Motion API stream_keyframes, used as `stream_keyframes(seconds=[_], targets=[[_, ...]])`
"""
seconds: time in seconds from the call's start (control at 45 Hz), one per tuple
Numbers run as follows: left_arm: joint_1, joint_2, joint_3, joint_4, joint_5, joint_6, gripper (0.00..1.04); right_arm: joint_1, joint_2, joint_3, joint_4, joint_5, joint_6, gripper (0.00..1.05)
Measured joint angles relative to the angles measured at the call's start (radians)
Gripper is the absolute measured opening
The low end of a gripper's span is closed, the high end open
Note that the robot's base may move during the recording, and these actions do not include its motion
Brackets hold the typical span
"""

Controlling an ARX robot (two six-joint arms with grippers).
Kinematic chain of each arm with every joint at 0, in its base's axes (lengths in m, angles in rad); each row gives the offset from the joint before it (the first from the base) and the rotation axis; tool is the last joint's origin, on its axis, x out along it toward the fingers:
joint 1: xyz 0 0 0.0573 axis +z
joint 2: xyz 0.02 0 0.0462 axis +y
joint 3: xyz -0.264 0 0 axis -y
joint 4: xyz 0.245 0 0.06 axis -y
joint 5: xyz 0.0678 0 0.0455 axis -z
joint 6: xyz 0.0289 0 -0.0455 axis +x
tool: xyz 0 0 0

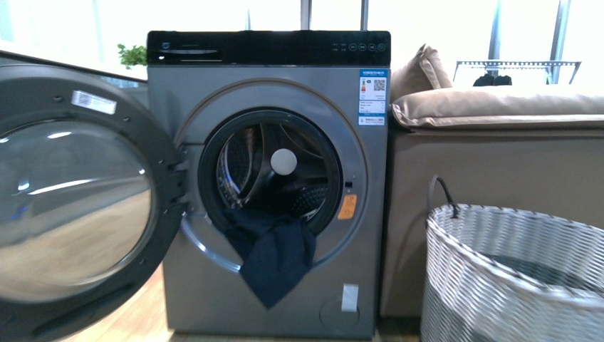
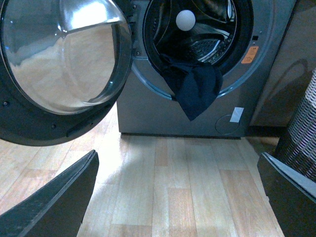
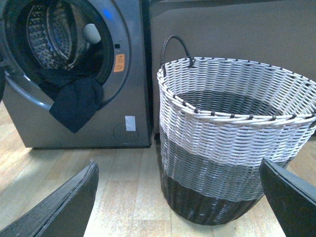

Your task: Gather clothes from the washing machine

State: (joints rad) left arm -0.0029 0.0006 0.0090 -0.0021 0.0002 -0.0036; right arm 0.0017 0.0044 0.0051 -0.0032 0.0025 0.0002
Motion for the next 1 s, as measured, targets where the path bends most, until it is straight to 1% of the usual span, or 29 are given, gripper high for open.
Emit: stream_keyframes(seconds=[1.0], targets=[[0.000, 0.002, 0.000, 0.001, -0.001, 0.000, 0.98, 0.000, 0.000, 0.000, 0.000, 0.000, 0.000, 0.97]])
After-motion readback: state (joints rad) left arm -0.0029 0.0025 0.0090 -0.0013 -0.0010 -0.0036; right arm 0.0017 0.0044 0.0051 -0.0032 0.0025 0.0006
